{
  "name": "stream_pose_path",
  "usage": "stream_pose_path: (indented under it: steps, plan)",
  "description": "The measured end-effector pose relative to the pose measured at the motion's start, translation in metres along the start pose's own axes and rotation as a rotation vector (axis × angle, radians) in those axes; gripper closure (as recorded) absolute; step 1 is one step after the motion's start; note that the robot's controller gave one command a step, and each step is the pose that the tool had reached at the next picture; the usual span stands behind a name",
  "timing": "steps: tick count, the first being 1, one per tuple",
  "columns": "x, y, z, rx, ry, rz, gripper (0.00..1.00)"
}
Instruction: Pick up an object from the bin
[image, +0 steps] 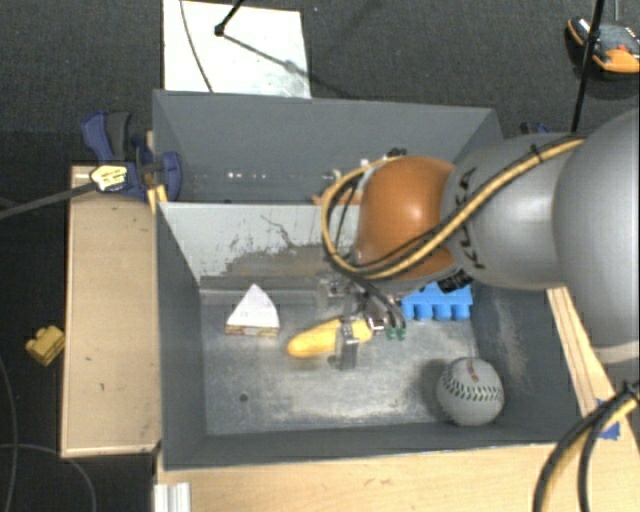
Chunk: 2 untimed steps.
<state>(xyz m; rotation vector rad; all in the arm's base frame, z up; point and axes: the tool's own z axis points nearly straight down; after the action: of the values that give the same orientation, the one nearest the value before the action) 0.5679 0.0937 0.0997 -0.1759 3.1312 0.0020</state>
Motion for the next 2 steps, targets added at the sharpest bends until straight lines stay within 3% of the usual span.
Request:
stream_pose_path:
  steps: [1, 2]
  plan:
    - [0.0057, -0.0024, 0.0283, 0.0, 0.003, -0.135, 0.0]
    - [0.0015, -0.009, 0.0292, 0.0, 0.002, 0.0, 1.0]
